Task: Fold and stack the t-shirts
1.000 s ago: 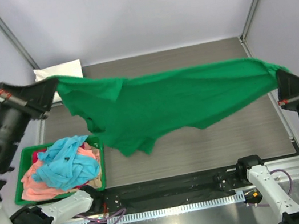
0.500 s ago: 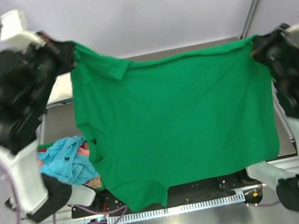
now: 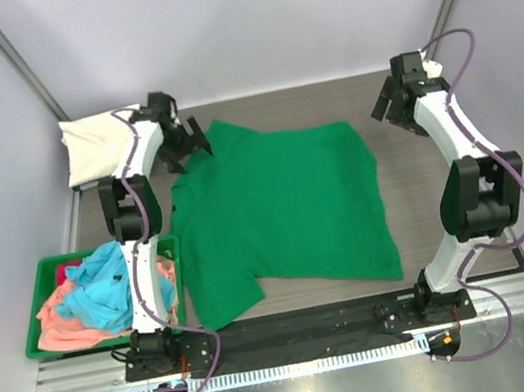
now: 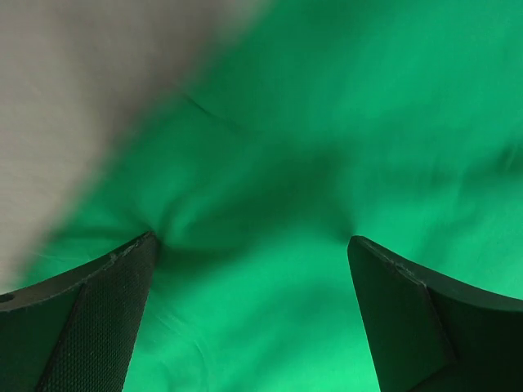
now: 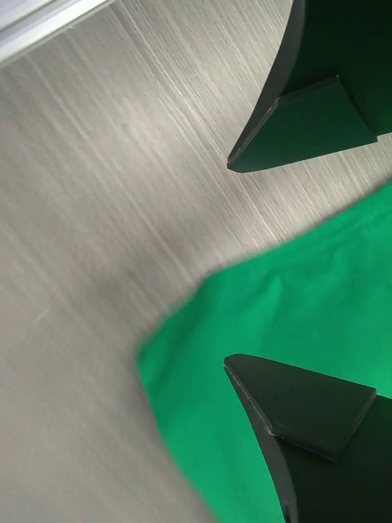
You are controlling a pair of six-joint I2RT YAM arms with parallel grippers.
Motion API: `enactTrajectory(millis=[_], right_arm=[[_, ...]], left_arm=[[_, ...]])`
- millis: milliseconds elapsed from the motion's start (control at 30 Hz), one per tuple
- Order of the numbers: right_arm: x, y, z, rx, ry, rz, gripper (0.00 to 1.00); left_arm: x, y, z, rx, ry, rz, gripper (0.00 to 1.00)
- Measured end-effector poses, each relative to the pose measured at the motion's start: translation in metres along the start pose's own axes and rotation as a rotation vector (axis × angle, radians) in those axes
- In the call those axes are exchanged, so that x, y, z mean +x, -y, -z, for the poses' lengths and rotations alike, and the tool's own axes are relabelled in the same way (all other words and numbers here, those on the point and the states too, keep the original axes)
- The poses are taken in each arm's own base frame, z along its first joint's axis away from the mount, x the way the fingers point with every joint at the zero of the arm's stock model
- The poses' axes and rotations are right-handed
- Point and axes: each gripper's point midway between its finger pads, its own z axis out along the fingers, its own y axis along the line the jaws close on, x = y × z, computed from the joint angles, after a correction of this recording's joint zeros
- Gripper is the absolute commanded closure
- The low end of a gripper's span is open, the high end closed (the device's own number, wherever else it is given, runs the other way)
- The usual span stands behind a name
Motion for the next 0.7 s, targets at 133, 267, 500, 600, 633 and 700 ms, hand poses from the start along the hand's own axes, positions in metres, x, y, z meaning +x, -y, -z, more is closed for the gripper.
enactTrajectory(millis=[133,267,500,600,633,700], right_arm=[[-0.025,-0.008,0.044,-0.11,0.114,-0.047,0.0],[-0.026,-0.021,0.072,-0.234,0.175,-0.07,0.0],[0.058,-0.043,0.011,-0.297,-0.084,-0.01,0.0],[0.087,-0.051,-0.013,-0.299,-0.184,0.014,0.0],[0.097,-0.053,-0.02,-0.299,-0.218,0.022,0.0],[0.107,-0.058,-0.03,-0.296,-0.259,0.028,0.0]], left_arm=[[0.051,0.006,0.005,-0.021,-0.091,-0.036,0.0],[0.046,0.049,0.088,0.059,0.083,-0.121,0.0],[0.064,0.067,0.174,0.122,0.318,-0.184,0.0],[0.08,0.042,0.134,0.047,0.253,-0.17,0.0],[0.086,0.034,0.118,0.019,0.221,-0.165,0.0],[0.095,0.021,0.088,-0.024,0.161,-0.16,0.0]])
